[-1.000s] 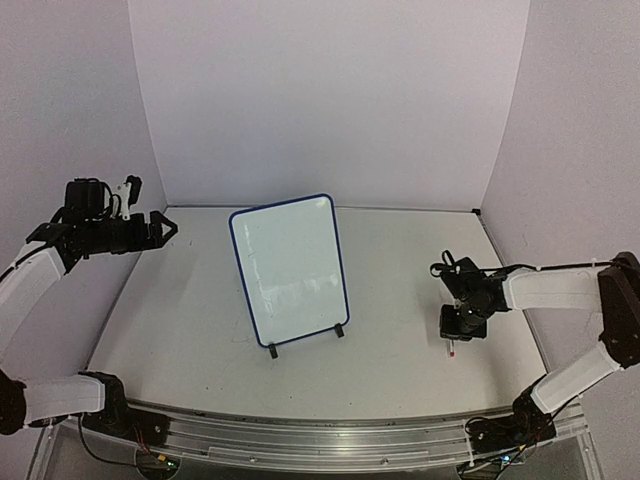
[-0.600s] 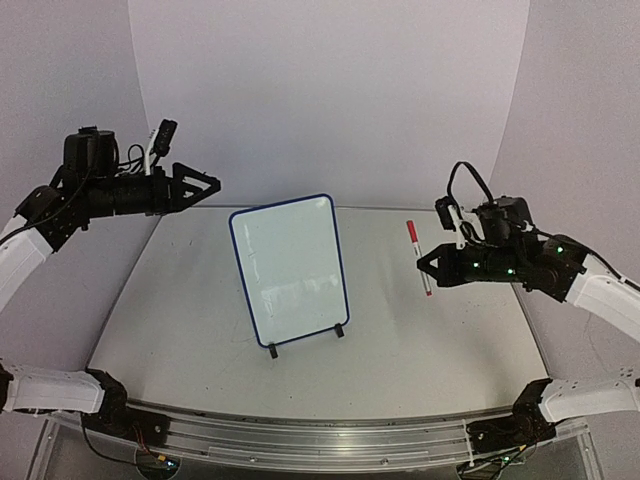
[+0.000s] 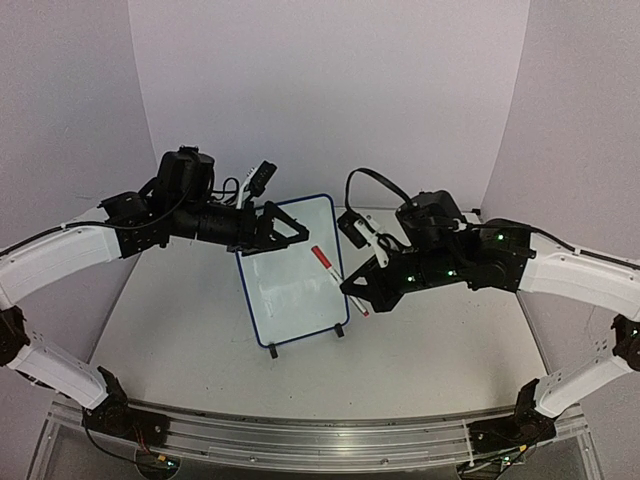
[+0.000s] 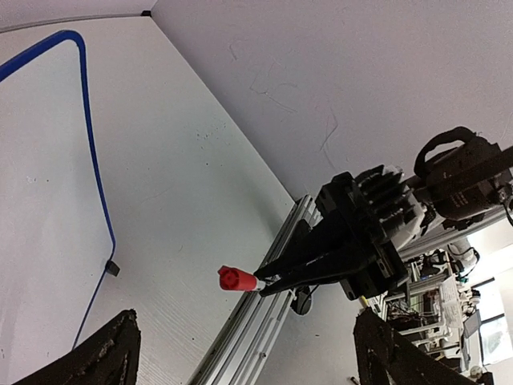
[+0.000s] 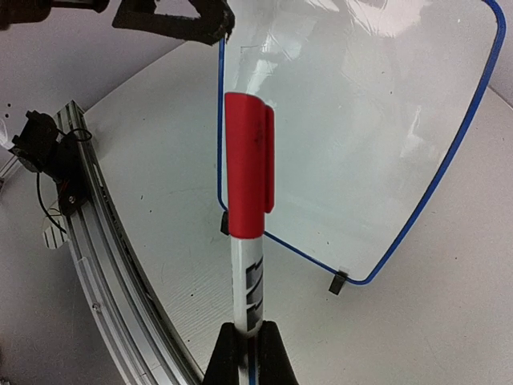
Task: Write a sentence on the whiteboard
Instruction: Pass from the right arm to the left
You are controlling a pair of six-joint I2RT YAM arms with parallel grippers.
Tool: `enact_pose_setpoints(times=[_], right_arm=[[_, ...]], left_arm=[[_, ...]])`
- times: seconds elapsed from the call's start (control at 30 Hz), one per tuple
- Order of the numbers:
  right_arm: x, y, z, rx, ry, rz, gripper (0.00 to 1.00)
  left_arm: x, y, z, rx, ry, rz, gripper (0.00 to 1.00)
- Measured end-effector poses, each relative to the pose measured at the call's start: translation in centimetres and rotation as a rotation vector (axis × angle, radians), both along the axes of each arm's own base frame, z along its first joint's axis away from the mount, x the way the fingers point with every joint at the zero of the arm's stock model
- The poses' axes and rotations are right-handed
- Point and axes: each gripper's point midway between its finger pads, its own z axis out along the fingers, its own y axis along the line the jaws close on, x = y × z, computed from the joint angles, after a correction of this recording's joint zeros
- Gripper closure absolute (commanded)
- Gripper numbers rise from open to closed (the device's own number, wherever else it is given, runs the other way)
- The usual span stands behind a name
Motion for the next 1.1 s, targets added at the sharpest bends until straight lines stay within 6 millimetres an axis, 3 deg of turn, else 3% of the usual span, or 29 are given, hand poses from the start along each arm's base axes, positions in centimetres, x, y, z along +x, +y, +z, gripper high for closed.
enact_pose_setpoints(times=[0.23, 0.53, 0.8, 0.97, 1.1], right_arm=[[-0.5, 0.9, 1.3, 0.026, -0.03, 0.031, 1.0], [0.0, 0.8, 1.0, 0.006, -0.053, 0.011, 1.0], [0.4, 0.6, 0.6, -0.017, -0.063, -0.008, 1.0], [0.5, 0.6, 0.5, -0.024, -0.068, -0.008, 1.0], [0.5, 0.5, 0.4, -0.03, -0.072, -0.007, 1.0]], left_arm=[[0.7, -1.4, -1.7, -0.005, 0.07, -0.008, 0.44], [0.7, -2.6, -3.1, 0.0, 0.113, -0.047, 0.53], [0.5, -3.3, -4.0, 0.0, 0.141, -0.075, 0.68], [0.4, -3.7, -3.8, -0.016, 0.143, -0.092, 0.8], [0.3, -4.0, -3.7, -0.029, 0.156, -0.103, 0.96]])
